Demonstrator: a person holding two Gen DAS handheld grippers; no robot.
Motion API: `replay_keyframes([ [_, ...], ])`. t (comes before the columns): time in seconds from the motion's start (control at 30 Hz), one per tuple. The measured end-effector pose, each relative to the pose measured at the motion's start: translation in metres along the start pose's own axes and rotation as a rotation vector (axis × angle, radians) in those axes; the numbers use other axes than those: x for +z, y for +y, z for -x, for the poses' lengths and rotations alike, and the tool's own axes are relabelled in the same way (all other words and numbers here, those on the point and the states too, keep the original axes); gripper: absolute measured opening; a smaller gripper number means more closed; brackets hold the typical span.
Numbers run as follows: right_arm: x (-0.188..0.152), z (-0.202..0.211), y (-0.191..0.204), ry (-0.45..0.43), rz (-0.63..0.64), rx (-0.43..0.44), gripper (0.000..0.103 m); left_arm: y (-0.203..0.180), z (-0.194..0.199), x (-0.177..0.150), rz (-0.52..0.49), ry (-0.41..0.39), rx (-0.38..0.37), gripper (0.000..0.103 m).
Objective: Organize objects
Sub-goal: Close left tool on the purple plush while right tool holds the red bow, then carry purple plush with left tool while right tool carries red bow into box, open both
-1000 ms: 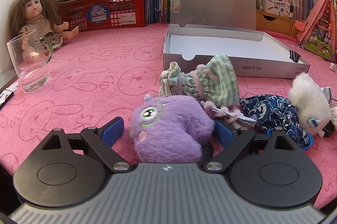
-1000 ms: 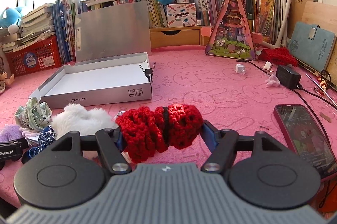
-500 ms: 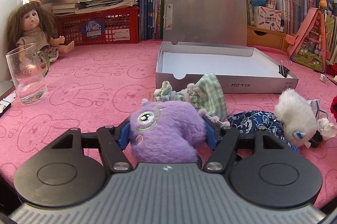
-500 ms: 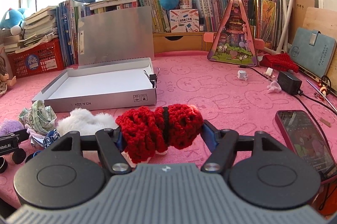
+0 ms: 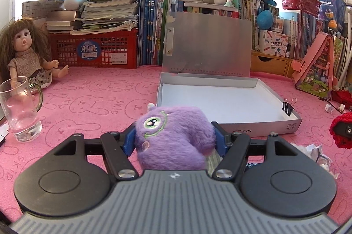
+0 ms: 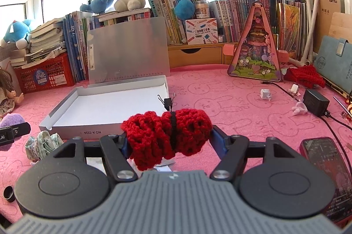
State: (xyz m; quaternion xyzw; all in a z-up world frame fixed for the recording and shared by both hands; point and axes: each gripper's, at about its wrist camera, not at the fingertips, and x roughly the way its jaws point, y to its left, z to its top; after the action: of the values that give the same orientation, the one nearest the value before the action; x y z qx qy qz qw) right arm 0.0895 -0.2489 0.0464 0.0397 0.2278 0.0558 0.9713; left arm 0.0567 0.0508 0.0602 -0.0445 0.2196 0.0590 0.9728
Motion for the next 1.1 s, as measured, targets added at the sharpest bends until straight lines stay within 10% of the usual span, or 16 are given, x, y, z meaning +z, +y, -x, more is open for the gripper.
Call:
replay_keyframes([
  [1.1, 0.076, -0.142, 0.035, 0.211, -0.07, 0.238, 0.071, -0.04, -0.156, 0.072, -0.034, 0.177, -0.006, 0.072],
])
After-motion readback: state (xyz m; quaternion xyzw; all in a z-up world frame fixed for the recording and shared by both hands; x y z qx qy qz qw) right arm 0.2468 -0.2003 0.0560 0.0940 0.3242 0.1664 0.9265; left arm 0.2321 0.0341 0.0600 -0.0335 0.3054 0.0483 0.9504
